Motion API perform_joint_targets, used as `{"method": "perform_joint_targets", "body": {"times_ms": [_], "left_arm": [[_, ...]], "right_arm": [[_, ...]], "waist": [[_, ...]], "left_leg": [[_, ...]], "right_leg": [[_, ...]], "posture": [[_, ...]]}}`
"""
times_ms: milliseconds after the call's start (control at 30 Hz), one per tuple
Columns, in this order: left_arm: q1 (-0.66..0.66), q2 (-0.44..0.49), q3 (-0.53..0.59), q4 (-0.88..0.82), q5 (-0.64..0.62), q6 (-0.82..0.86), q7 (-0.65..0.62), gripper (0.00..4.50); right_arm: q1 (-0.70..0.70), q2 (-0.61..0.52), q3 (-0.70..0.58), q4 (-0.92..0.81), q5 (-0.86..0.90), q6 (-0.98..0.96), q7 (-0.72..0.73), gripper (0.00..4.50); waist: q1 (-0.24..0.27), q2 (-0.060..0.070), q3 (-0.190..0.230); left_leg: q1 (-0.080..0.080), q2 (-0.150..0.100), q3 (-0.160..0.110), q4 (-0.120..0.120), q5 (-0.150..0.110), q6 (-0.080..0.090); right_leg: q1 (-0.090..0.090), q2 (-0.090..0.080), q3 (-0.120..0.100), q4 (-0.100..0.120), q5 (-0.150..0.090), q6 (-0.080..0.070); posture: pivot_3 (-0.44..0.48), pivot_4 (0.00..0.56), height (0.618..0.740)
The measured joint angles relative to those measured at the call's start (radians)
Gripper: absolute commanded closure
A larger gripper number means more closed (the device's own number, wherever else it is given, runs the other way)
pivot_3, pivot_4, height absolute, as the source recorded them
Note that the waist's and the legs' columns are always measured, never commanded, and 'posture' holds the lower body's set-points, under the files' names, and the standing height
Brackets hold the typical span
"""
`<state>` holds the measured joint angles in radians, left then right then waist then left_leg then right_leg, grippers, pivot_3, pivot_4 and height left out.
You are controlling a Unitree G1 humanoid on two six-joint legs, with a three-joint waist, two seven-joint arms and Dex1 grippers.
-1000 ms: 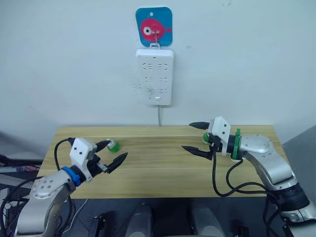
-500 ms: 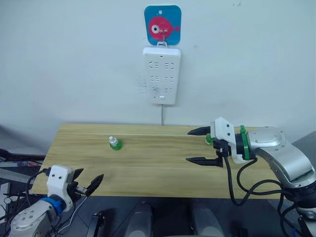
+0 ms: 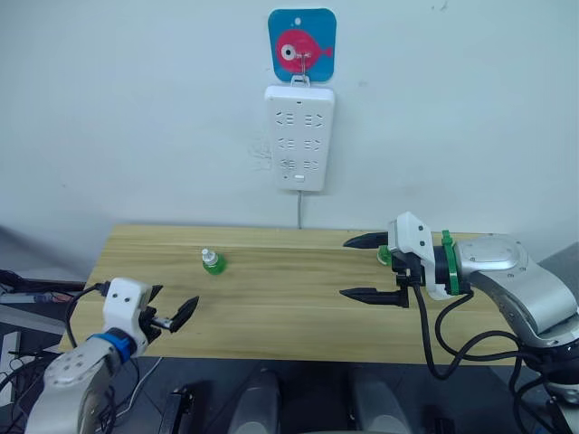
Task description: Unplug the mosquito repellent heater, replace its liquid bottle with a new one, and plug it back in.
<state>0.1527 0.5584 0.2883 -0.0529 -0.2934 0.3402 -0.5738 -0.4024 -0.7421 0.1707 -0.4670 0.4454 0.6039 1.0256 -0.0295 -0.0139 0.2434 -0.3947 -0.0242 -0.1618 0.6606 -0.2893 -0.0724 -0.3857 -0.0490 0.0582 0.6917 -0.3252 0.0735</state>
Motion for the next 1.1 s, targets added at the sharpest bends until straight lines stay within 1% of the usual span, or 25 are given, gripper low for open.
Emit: {"method": "perform_joint_targets", "body": {"times_ms": [133,333,400,567,767,833,900,1033,1067,1100], "left_arm": [[-0.132,-0.007,-0.046,0.155,0.043,-0.03,0.015,0.0],[-0.277,-0.02,-0.137,0.393,0.113,-0.138,-0.011,0.0],[-0.309,-0.029,-0.147,0.452,0.118,-0.177,-0.024,0.0],[-0.437,-0.056,-0.161,0.61,0.139,-0.278,-0.029,0.0],[-0.476,-0.072,-0.167,0.686,0.155,-0.355,-0.029,0.0],[-0.48,-0.073,-0.167,0.702,0.155,-0.372,-0.03,0.39],[-0.485,-0.073,-0.164,0.719,0.155,-0.384,-0.031,0.88],[-0.48,-0.071,-0.164,0.729,0.155,-0.409,-0.038,2.07],[-0.476,-0.07,-0.163,0.728,0.155,-0.414,-0.04,2.24],[-0.471,-0.068,-0.163,0.725,0.155,-0.416,-0.044,2.24]], "right_arm": [[-0.02,0.001,0.005,-0.032,0.008,0.045,-0.025,0.04],[-0.03,-0.017,0.007,-0.112,0.049,0.143,-0.045,0.04],[-0.027,-0.034,0.006,-0.131,0.059,0.168,-0.047,0.04],[-0.025,-0.043,0.002,-0.177,0.111,0.229,-0.059,0.04],[-0.025,-0.064,-0.012,-0.197,0.152,0.265,-0.071,0.04],[-0.025,-0.067,-0.023,-0.2,0.169,0.274,-0.073,0.0],[-0.025,-0.069,-0.03,-0.202,0.175,0.279,-0.075,0.0],[-0.026,-0.071,-0.031,-0.205,0.182,0.281,-0.085,0.0],[-0.026,-0.071,-0.031,-0.205,0.182,0.281,-0.089,0.0],[-0.026,-0.071,-0.031,-0.205,0.182,0.28,-0.091,0.0]], "waist": [[-0.003,-0.003,0.006],[-0.005,-0.004,0.028],[-0.007,-0.004,0.031],[-0.011,-0.004,0.047],[-0.026,-0.003,0.05],[-0.028,-0.003,0.051],[-0.028,-0.003,0.051],[-0.029,-0.003,0.051],[-0.03,-0.003,0.051],[-0.03,-0.002,0.051]], "left_leg": [[-0.001,0.001,0.0,0.0,0.0,0.0],[-0.002,0.001,-0.001,0.001,0.0,0.0],[-0.003,0.001,-0.002,0.001,0.0,0.0],[-0.004,0.001,-0.004,0.002,0.0,0.0],[-0.004,0.001,-0.005,0.002,0.0,0.0],[-0.003,0.001,-0.005,0.002,0.0,0.0],[-0.003,0.001,-0.005,0.002,0.001,0.0],[-0.003,0.001,-0.005,0.002,0.001,0.0],[-0.003,0.001,-0.005,0.002,0.001,0.0],[-0.003,0.001,-0.005,0.002,0.001,0.0]], "right_leg": [[-0.001,0.0,-0.001,0.0,0.0,0.0],[-0.002,-0.001,-0.002,0.0,0.0,0.0],[-0.002,-0.004,-0.003,0.0,0.0,0.0],[-0.001,-0.005,-0.007,0.002,0.0,0.0],[-0.002,-0.006,-0.012,0.002,0.0,0.0],[-0.002,-0.006,-0.012,0.003,0.0,0.0],[-0.002,-0.006,-0.012,0.003,0.0,0.0],[-0.002,-0.006,-0.012,0.003,0.0,0.0],[-0.002,-0.006,-0.012,0.003,0.0,0.0],[-0.002,-0.006,-0.012,0.003,0.0,0.0]], "posture": [[0.0,0.3,0.74],[-0.031,0.328,0.74],[-0.039,0.335,0.74],[-0.055,0.345,0.74],[-0.068,0.347,0.74],[-0.068,0.347,0.74],[-0.07,0.347,0.74],[-0.071,0.345,0.74],[-0.071,0.345,0.74],[-0.069,0.339,0.74]]}}
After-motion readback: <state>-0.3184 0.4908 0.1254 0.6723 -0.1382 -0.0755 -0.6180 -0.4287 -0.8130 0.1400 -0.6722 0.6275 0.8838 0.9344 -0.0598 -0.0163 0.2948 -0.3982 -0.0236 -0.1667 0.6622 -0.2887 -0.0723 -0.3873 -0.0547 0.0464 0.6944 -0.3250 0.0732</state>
